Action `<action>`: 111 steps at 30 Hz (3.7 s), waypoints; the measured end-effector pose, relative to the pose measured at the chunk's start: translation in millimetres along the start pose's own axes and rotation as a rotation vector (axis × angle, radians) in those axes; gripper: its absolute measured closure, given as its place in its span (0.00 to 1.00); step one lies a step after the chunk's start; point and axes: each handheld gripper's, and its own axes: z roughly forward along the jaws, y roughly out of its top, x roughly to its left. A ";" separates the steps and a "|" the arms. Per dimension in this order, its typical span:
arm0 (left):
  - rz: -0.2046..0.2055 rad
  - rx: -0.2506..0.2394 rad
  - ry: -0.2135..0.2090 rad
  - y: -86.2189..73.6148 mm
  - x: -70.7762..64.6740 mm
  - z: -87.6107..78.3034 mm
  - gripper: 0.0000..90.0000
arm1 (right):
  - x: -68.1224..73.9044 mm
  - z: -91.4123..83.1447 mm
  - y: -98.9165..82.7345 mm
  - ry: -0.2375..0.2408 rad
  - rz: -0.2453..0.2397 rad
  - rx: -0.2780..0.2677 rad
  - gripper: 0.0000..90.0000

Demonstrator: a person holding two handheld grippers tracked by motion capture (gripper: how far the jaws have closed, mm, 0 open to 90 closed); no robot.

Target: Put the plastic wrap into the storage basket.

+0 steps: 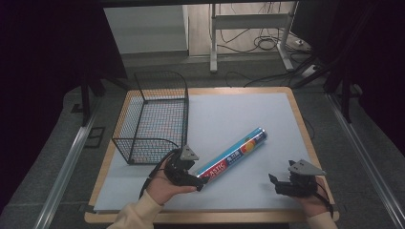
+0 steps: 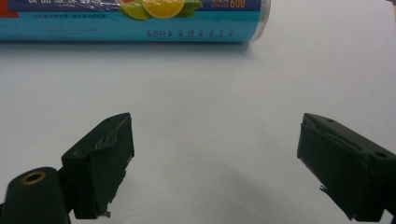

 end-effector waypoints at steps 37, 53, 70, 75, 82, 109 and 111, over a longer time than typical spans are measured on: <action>0.025 0.108 -0.026 76.1 -0.1 74.0 0.17 | -0.4 1.8 -1.1 0.005 0.009 0.019 0.12; 0.056 0.228 -0.018 97.3 0.4 120.5 0.18 | -0.7 4.1 -2.1 0.013 0.010 0.035 0.12; 0.062 0.324 -0.030 96.5 3.3 142.5 0.34 | -2.2 5.0 -2.9 0.007 0.011 0.048 0.12; 0.048 0.340 -0.039 98.3 4.0 143.1 0.35 | -2.6 5.3 -3.2 0.004 0.015 0.050 0.12; 0.041 0.346 -0.053 99.4 6.3 142.8 0.35 | -2.6 5.2 -3.2 0.002 0.010 0.050 0.12; 0.026 0.289 -0.042 109.3 23.2 98.8 0.35 | -3.1 4.7 -3.3 -0.007 0.014 0.050 0.12; 0.025 0.277 -0.044 111.2 23.9 94.8 0.35 | -3.3 4.8 -3.5 -0.008 0.014 0.050 0.13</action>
